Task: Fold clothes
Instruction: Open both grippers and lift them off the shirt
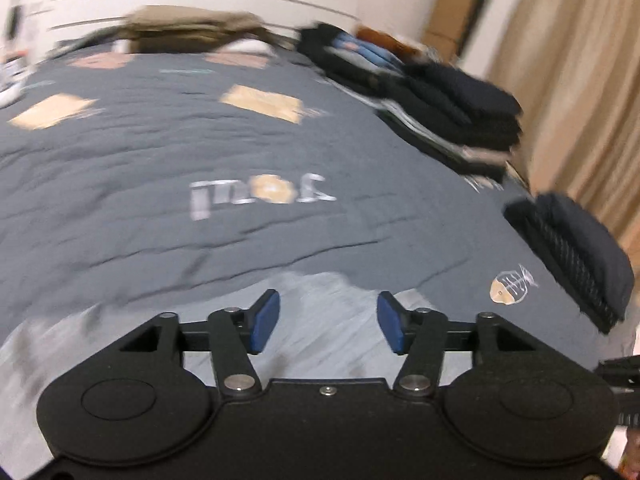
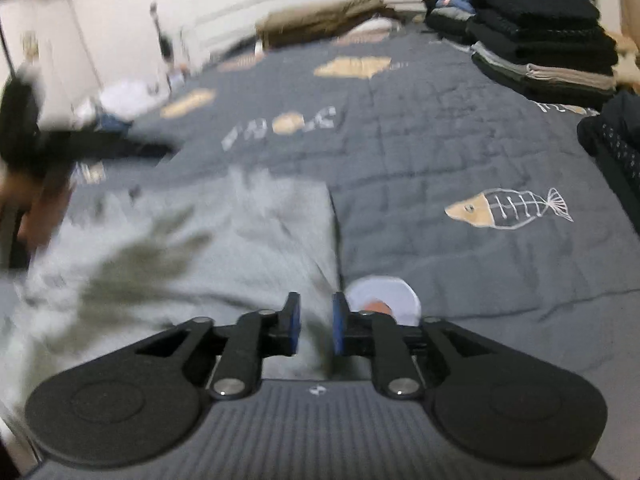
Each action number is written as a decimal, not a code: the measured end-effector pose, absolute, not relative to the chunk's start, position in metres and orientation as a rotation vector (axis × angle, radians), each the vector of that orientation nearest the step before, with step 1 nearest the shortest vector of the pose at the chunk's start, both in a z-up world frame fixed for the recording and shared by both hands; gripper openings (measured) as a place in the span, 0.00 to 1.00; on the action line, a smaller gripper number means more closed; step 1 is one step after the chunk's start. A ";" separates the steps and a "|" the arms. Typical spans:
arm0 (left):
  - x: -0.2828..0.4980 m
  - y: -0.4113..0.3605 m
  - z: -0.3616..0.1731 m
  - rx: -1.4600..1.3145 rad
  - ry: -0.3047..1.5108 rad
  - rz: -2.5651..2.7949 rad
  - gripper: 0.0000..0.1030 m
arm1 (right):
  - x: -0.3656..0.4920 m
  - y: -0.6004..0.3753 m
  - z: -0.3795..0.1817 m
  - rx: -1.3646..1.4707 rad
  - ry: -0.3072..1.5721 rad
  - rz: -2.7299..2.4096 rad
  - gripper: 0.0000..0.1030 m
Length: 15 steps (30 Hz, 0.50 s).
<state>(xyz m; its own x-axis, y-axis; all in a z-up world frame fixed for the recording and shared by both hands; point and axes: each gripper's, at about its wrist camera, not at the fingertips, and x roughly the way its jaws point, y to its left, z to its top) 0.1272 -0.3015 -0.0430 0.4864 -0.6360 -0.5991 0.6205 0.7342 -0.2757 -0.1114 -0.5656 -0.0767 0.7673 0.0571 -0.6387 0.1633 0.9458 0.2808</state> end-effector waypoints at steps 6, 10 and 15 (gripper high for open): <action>0.085 -0.217 -0.040 -0.150 0.720 -0.633 0.58 | -0.108 -0.564 -0.066 0.435 0.673 -0.066 0.40; 0.067 -0.170 -0.049 -0.248 0.732 -0.552 0.59 | -0.098 -0.538 -0.064 0.393 0.651 -0.034 0.40; 0.065 -0.126 -0.061 -0.351 0.752 -0.447 0.60 | -0.074 -0.489 -0.063 0.272 0.642 0.045 0.41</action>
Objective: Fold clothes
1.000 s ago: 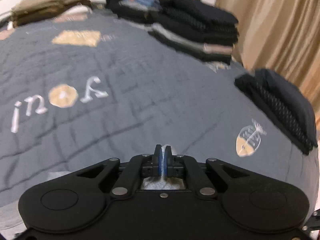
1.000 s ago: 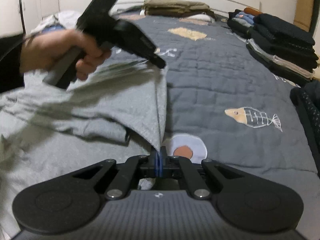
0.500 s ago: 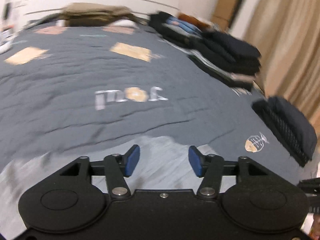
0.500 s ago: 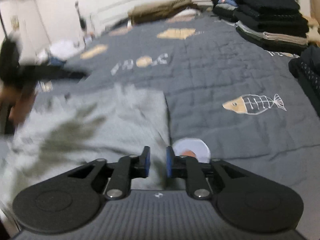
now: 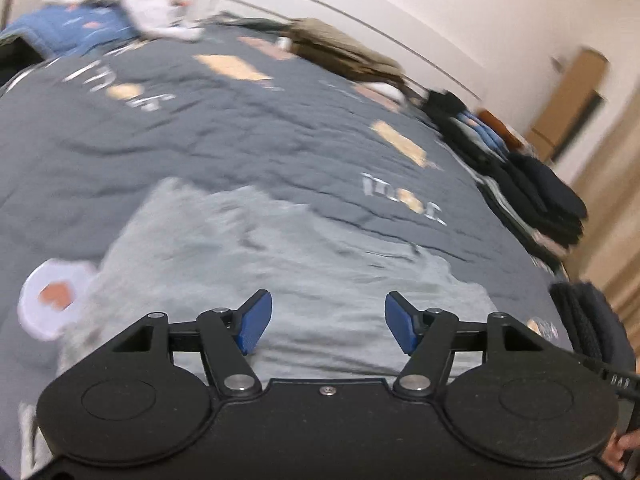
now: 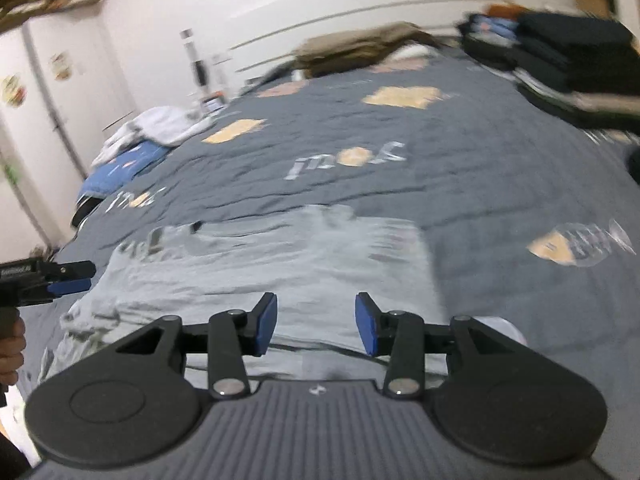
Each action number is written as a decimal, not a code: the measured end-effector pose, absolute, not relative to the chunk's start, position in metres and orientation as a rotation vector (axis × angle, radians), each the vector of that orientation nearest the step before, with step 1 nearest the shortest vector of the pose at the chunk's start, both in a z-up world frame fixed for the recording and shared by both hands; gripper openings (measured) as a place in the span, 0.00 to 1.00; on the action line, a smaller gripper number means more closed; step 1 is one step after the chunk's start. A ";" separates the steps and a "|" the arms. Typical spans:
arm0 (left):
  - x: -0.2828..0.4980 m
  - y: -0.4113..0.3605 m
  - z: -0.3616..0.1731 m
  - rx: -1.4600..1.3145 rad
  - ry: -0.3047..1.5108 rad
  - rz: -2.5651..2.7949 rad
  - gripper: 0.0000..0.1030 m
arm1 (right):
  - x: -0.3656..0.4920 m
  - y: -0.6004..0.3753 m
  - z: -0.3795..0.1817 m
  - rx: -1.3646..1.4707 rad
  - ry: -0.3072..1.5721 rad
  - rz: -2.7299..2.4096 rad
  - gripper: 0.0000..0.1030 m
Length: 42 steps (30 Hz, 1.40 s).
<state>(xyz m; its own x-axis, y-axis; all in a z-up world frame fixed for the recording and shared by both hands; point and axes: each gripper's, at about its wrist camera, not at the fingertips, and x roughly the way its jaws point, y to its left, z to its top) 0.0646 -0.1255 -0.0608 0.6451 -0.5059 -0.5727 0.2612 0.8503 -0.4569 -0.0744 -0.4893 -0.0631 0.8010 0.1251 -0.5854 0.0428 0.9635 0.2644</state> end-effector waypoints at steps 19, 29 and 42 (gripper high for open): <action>0.075 -0.082 -0.119 -0.693 0.877 -0.402 0.59 | -0.019 -0.406 -0.074 0.276 0.684 0.181 0.42; 0.088 -0.084 -0.133 -0.750 0.866 -0.359 0.58 | -0.008 -0.388 -0.084 0.295 0.720 0.218 0.42; 0.078 -0.073 -0.094 -0.667 0.758 -0.349 0.08 | -0.003 -0.379 -0.096 0.189 0.748 0.209 0.42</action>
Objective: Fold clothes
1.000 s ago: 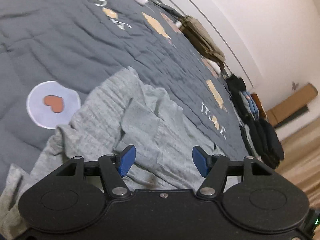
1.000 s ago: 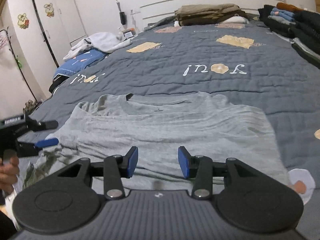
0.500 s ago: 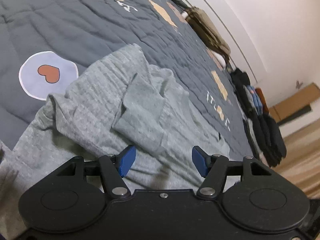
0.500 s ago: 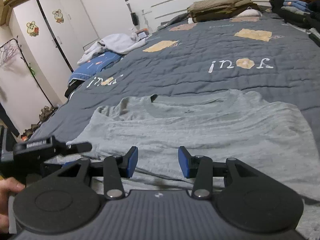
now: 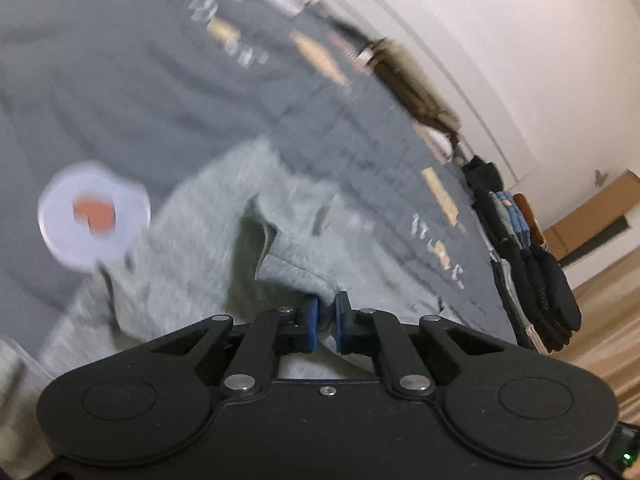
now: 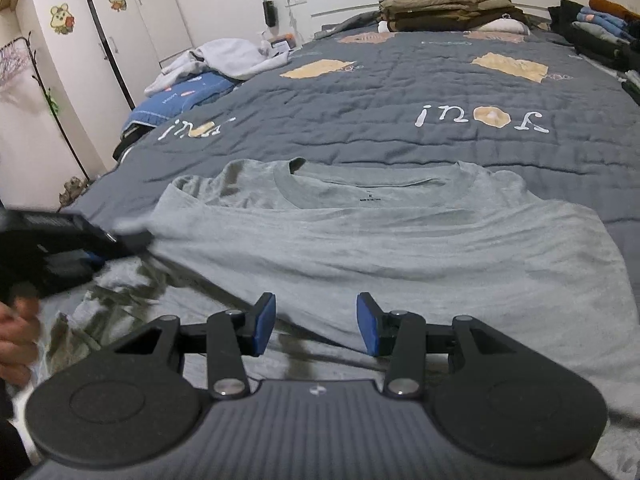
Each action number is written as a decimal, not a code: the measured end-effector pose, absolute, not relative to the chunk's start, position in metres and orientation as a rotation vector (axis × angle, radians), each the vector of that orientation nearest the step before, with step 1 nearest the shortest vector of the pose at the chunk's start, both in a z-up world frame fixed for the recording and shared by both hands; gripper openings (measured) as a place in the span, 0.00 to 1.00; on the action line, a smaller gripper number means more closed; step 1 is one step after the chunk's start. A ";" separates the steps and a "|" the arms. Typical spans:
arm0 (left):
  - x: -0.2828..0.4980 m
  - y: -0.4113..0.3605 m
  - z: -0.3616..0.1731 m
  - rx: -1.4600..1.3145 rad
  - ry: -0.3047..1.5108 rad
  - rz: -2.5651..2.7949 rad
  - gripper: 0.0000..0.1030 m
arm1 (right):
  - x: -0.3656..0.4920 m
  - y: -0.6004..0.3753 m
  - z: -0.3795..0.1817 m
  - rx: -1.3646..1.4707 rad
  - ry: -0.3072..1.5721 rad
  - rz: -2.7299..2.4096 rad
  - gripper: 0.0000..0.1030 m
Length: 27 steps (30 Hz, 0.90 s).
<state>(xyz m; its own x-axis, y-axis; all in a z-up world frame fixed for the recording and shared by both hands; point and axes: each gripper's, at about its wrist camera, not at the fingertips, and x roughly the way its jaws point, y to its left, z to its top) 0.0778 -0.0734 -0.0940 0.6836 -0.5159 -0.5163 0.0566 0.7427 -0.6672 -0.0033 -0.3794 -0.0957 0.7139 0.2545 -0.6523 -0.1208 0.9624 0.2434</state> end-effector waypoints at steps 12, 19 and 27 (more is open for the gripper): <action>0.076 -0.070 -0.098 -0.506 0.916 -0.242 0.42 | -0.004 -0.375 -0.100 0.174 0.836 0.279 0.44; 0.063 -0.078 -0.069 -0.374 0.806 -0.273 0.46 | 0.000 -0.400 -0.100 0.300 0.800 0.185 0.44; 0.084 -0.122 -0.094 -0.280 0.905 -0.444 0.49 | 0.007 -0.409 -0.115 0.311 0.874 0.136 0.45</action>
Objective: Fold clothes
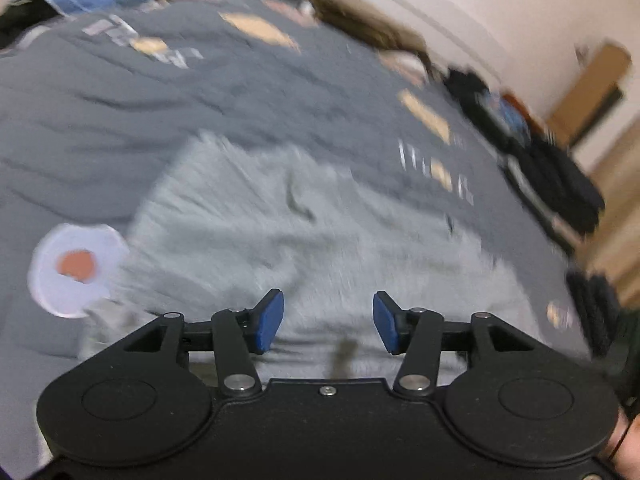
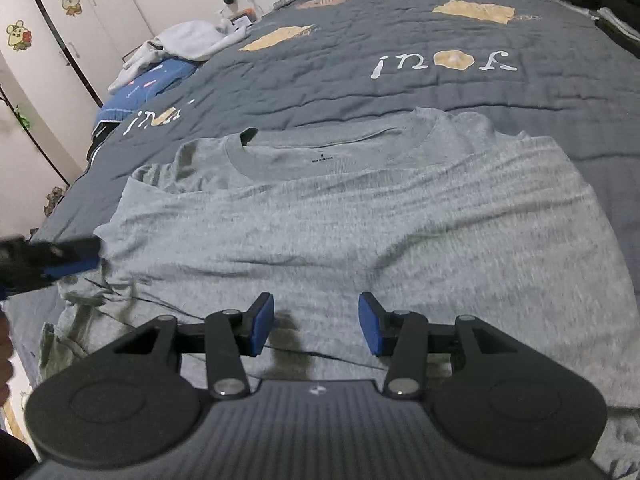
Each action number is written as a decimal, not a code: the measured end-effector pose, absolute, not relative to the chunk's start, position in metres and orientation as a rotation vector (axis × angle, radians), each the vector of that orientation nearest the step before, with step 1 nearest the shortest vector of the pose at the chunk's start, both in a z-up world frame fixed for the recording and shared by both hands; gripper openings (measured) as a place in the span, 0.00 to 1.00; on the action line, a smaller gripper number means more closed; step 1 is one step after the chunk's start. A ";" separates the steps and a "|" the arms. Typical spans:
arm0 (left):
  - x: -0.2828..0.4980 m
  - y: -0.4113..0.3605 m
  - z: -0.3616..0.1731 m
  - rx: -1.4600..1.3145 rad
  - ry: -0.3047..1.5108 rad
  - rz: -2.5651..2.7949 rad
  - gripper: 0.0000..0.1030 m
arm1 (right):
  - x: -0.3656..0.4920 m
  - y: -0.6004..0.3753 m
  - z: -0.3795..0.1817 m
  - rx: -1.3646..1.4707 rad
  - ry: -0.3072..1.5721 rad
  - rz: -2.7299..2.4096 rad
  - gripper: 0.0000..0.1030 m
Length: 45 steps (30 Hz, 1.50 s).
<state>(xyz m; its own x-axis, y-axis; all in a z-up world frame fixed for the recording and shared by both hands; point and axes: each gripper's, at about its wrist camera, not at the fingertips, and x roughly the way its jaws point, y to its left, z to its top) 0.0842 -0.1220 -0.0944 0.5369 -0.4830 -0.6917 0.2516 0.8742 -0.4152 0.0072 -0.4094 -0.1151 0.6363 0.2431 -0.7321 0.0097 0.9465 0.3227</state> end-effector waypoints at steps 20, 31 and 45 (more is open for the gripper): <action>0.060 -0.075 -0.058 -0.227 0.744 -0.319 0.59 | -0.038 -0.459 -0.097 0.356 0.846 0.014 0.47; 0.012 -0.084 -0.054 -0.074 0.711 -0.344 0.60 | -0.083 -0.450 -0.086 0.381 0.810 -0.005 0.49; -0.055 -0.091 -0.070 0.049 0.755 -0.347 0.73 | -0.142 -0.400 -0.087 0.369 0.793 0.002 0.49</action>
<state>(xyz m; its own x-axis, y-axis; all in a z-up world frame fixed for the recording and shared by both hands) -0.0548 -0.0905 -0.0702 0.6741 -0.2907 -0.6790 0.3254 0.9422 -0.0803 -0.1420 -0.3996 -0.0873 0.7052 0.1393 -0.6952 0.1351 0.9362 0.3246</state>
